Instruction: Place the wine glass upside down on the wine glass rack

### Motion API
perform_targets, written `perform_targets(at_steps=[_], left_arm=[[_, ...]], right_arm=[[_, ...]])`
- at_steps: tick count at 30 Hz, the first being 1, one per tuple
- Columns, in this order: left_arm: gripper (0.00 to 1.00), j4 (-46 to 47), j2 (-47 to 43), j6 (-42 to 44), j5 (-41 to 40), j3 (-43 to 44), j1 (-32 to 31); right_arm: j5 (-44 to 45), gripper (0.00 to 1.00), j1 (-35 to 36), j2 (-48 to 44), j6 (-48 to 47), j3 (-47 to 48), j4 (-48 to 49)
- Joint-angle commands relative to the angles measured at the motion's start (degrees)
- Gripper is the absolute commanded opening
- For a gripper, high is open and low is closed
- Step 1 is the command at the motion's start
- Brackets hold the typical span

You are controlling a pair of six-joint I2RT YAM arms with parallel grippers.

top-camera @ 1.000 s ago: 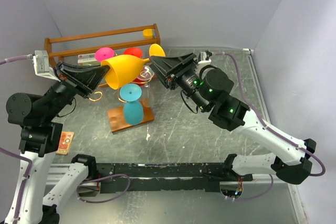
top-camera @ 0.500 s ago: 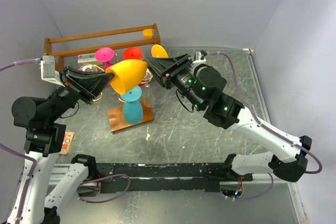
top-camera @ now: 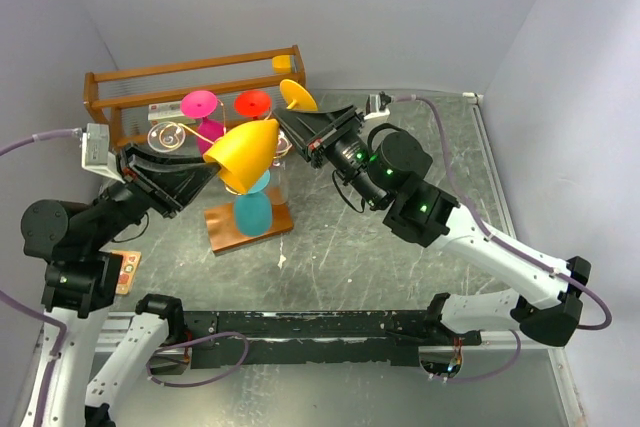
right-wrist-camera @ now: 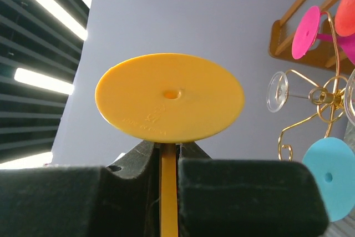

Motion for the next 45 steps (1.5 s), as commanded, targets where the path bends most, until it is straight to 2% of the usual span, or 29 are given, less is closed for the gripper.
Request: perform_targets(at_steps=[1,5,11,18,21,26,31,36,41,45], left_arm=[[0.38,-8.8,-1.9,1.8,1.0,4.8,-0.3],[0.53,-17.3,-3.1,5.3,-2.5,8.7,-0.3],[0.66,-26.9,-4.9,7.3,-8.1,14.5,-0.3],[0.77,-27.4,-3.8,-0.3,-7.9,21.0,-0.3],[0.82,-29.0,-2.1,-3.5,-7.6,24.6,-0.3],[0.83,-37.4,1.3,-7.5,-12.0,30.5,-0.4],[0.84,-41.5,1.3,-14.6,-15.2,30.4,-0.4],[0.85,-44.9,0.4,-17.1,-19.9,31.8,-0.6],[0.84,-46.7,-1.6,-19.1,-25.0,29.8,-2.4],[0.82,-46.0,-3.5,-21.6,-27.2,27.1,-4.7]], right_arm=[[-0.7,0.00,-0.3,-1.8,-8.3,-1.1,5.5],[-6.2,0.00,-0.4,-2.7,-16.7,-1.8,9.4],[-14.1,0.00,-0.3,-5.3,-25.1,-4.1,10.0],[-26.0,0.00,1.3,-5.7,-36.4,-4.2,10.7],[-28.1,0.00,4.1,-4.0,-43.6,-2.0,9.4],[-28.2,0.00,10.0,0.6,-51.7,3.0,8.0],[-26.9,0.00,13.9,5.1,-55.4,5.9,9.1],[-27.4,0.00,14.9,7.5,-58.8,5.8,12.1],[-29.8,0.00,14.9,9.3,-68.2,7.2,11.5],[-32.3,0.00,14.9,11.8,-69.1,8.6,11.8]])
